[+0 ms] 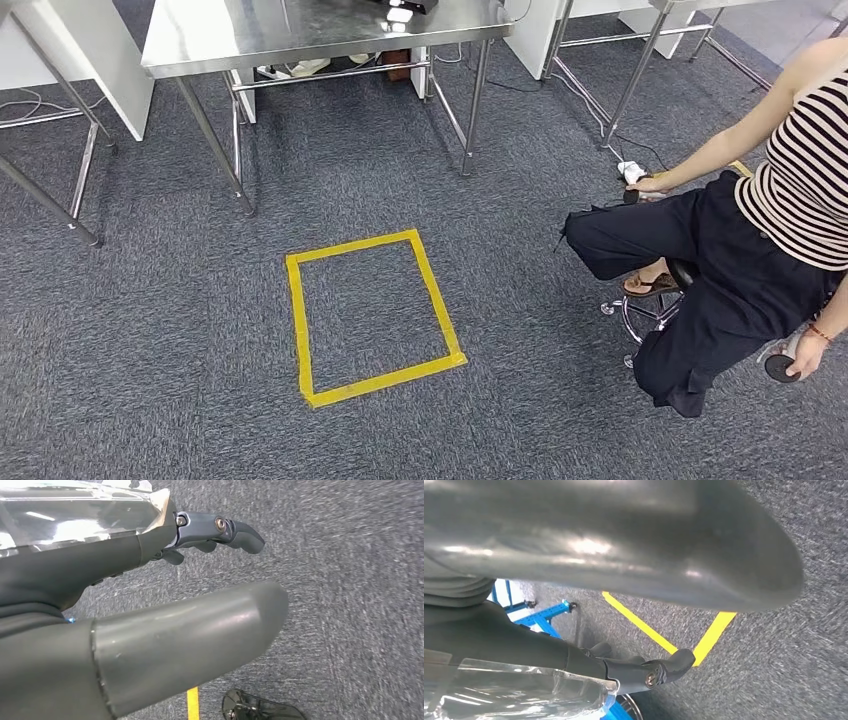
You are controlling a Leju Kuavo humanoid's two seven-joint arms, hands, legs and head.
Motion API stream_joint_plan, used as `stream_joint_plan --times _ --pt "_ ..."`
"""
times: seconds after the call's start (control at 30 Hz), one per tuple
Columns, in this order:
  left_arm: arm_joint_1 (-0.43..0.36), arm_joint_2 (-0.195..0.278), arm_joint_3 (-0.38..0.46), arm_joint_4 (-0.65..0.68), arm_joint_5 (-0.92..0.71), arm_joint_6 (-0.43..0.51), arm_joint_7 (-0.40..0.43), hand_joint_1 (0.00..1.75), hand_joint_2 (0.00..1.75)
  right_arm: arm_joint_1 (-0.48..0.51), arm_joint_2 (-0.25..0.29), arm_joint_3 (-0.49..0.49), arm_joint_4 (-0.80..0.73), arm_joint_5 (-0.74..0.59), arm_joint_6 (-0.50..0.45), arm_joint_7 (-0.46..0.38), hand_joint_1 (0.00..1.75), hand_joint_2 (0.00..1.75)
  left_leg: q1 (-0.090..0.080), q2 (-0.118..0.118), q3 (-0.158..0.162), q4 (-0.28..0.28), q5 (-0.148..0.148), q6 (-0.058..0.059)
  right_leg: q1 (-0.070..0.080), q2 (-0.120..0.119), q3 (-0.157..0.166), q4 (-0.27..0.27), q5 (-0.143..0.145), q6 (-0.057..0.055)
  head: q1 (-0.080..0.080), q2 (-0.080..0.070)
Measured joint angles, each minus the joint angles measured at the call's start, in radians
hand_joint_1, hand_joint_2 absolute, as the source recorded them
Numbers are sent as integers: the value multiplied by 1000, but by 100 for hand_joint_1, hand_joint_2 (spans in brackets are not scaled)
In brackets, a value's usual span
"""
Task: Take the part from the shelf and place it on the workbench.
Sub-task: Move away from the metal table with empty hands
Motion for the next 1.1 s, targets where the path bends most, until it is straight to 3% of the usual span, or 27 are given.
stream_joint_plan --times 0.07,0.13,0.17,0.23,0.3,0.37,0.4,0.47,0.53,0.6,0.67,0.73,0.8,0.87,0.9,0.93,1.0,1.07,1.1 --pt "-1 0 0 0 3 1 0 0 0 -2 -1 0 0 2 3 1 0 0 -4 16 3 3 -4 -10 4 -22 41 -82 27 -11 -2 0" --pt "-3 -1 0 0 4 2 0 0 0 -2 -2 0 0 3 5 2 0 0 -4 29 7 3 -4 -21 7 -10 37 -86 34 -29 -4 0" --pt "-4 -1 0 0 5 2 0 0 0 -1 -3 0 0 3 5 2 0 0 -1 24 6 6 -7 -29 5 -1 37 -87 38 -37 -5 0" --pt "-4 -1 0 0 6 2 0 0 0 -1 -4 0 0 3 5 3 0 0 3 -19 -11 48 -43 -42 -1 16 37 -91 47 -50 -9 0" --pt "0 0 1 0 6 3 0 0 0 -1 -3 0 0 3 5 3 0 0 7 -67 -62 168 -117 -51 -2 32 35 -91 53 -58 -15 0" --pt "3 0 2 0 6 3 0 0 0 0 -2 0 0 3 6 3 0 0 8 -77 -115 284 -160 -54 0 52 31 -88 54 -60 -17 0" --pt "4 0 2 0 6 3 0 0 0 1 -2 0 0 3 6 3 0 0 8 -78 -121 294 -150 -54 0 64 29 -86 55 -60 -18 0" --pt "5 0 3 0 7 3 -1 0 0 1 -2 0 0 3 6 4 0 0 12 -92 -74 197 -82 -52 -1 89 28 -79 54 -59 -19 0" --pt "4 1 4 1 7 3 -2 0 0 -2 0 0 0 3 6 4 0 0 18 -133 -14 72 -33 -48 1 114 23 -71 54 -55 -19 0" --pt "3 1 4 1 7 3 -3 0 0 -4 1 0 0 3 7 4 0 0 17 -151 2 31 -30 -41 2 133 10 -67 57 -42 -19 0" --pt "2 0 4 1 7 3 -3 0 0 -3 1 0 0 3 7 4 0 0 14 -129 -1 29 -23 -29 -1 150 -3 -68 63 -28 -19 0" --pt "-1 1 4 1 7 3 -3 0 0 0 1 0 0 3 7 4 0 0 15 -106 -3 21 -15 -13 0 119 -22 -43 50 -24 -16 0" --pt "-1 1 4 1 7 3 -3 0 0 -1 0 0 0 3 7 4 0 0 13 -78 -6 17 -9 -2 1 64 -71 57 -3 -32 -6 0" --pt "1 1 4 1 7 3 -3 0 0 -3 0 0 0 3 7 5 0 0 7 -48 -11 17 -7 2 1 46 -126 182 -56 -37 0 0" --pt "2 1 4 1 7 3 -3 0 0 -2 0 0 0 3 7 6 0 0 6 -34 -13 17 -7 2 0 43 -135 211 -65 -34 0 0" --pt "2 1 4 1 7 3 -3 0 0 -1 0 0 0 3 7 7 0 0 4 -21 -14 18 -7 2 0 40 -123 199 -58 -28 1 0" --pt "1 1 4 1 7 3 -3 0 0 0 0 0 0 3 7 8 0 0 2 0 -13 18 -7 1 1 14 -44 71 -18 -16 1 0" --pt "-1 0 4 1 7 3 -3 0 0 -3 0 0 0 3 7 9 0 0 -2 19 -7 19 -10 -7 5 -25 23 -47 17 -18 0 0" --pt "-2 0 4 1 7 3 -3 0 0 -5 0 0 0 3 7 9 0 0 -4 27 -4 20 -11 -12 7 -36 36 -71 24 -24 -2 0"
